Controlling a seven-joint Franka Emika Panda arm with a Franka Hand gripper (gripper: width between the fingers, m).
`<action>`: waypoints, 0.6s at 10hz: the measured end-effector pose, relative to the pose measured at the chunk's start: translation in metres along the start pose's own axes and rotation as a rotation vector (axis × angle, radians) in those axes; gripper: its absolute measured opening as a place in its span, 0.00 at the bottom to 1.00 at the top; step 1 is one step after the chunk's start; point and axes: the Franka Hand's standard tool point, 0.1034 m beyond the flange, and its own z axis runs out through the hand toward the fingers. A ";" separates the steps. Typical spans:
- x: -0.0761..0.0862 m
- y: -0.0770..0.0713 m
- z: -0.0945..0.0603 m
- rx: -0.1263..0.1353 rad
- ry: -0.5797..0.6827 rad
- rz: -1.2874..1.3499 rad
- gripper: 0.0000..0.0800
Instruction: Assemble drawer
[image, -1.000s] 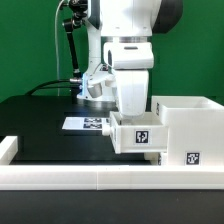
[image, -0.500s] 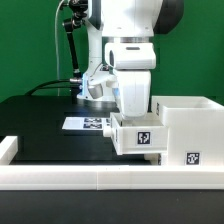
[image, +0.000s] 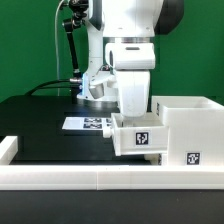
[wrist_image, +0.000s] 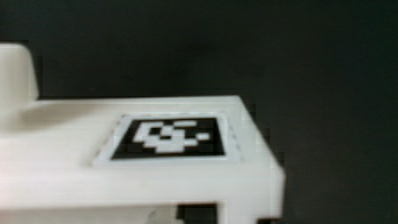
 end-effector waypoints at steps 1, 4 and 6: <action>0.004 0.000 0.000 -0.003 0.002 0.004 0.06; 0.009 0.000 0.000 -0.005 0.005 -0.005 0.06; 0.007 0.000 0.000 -0.009 0.006 -0.008 0.06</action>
Offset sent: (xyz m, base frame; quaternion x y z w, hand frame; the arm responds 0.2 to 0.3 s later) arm -0.0018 0.0102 -0.0012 -0.0098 -0.0057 -0.0370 0.9992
